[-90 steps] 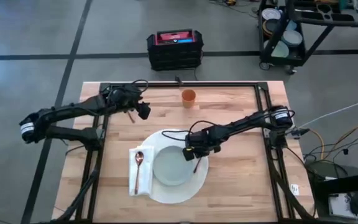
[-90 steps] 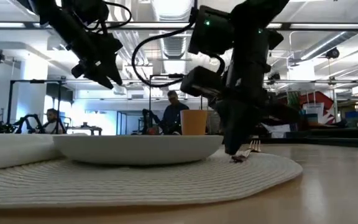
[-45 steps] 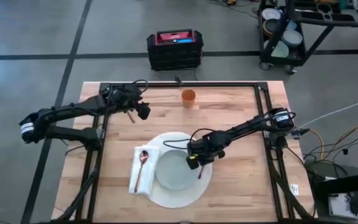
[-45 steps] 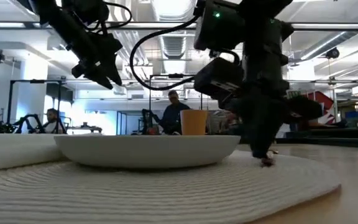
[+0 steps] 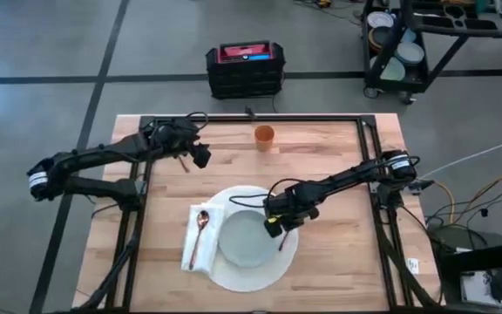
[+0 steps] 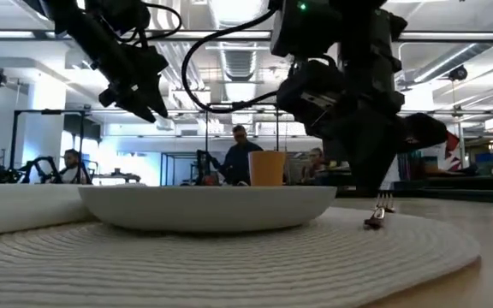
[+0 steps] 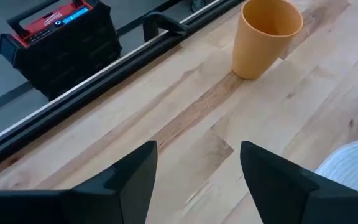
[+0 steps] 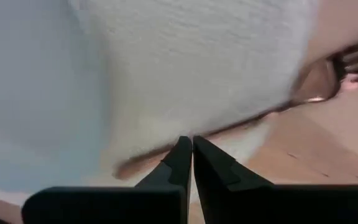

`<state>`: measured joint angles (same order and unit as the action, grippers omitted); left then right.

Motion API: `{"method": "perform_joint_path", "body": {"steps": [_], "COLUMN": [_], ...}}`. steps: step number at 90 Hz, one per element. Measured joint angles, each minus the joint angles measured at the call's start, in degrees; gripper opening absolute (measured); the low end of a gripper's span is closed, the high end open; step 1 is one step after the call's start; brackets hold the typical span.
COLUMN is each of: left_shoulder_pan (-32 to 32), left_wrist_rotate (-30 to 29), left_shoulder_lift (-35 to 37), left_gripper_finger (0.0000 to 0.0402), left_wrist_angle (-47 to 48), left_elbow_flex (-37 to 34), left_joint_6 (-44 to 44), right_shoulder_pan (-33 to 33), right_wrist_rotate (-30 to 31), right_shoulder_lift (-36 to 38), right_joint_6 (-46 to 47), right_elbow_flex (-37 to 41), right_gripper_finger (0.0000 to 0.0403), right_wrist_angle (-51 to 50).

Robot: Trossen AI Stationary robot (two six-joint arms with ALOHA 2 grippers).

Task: Set table place
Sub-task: Adjust the white mat on the table

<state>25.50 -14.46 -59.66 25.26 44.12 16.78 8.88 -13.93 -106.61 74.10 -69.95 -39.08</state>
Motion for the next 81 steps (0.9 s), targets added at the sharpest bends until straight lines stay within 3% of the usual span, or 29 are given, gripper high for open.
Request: {"method": "perform_joint_path", "body": {"steps": [81], "left_shoulder_pan": [0.0], "left_wrist_rotate": [0.0], "left_shoulder_lift": [0.0], "left_gripper_finger": [0.0217], "left_wrist_angle": [0.1], "left_elbow_flex": [0.0], "left_joint_6": [0.0], "right_shoulder_pan": [4.6], "right_wrist_rotate": [-1.4], "right_shoulder_lift": [-0.3], "right_joint_6": [6.5], "right_elbow_flex": [-0.4], "right_gripper_finger": [0.0000], "right_wrist_angle": [5.7]}}
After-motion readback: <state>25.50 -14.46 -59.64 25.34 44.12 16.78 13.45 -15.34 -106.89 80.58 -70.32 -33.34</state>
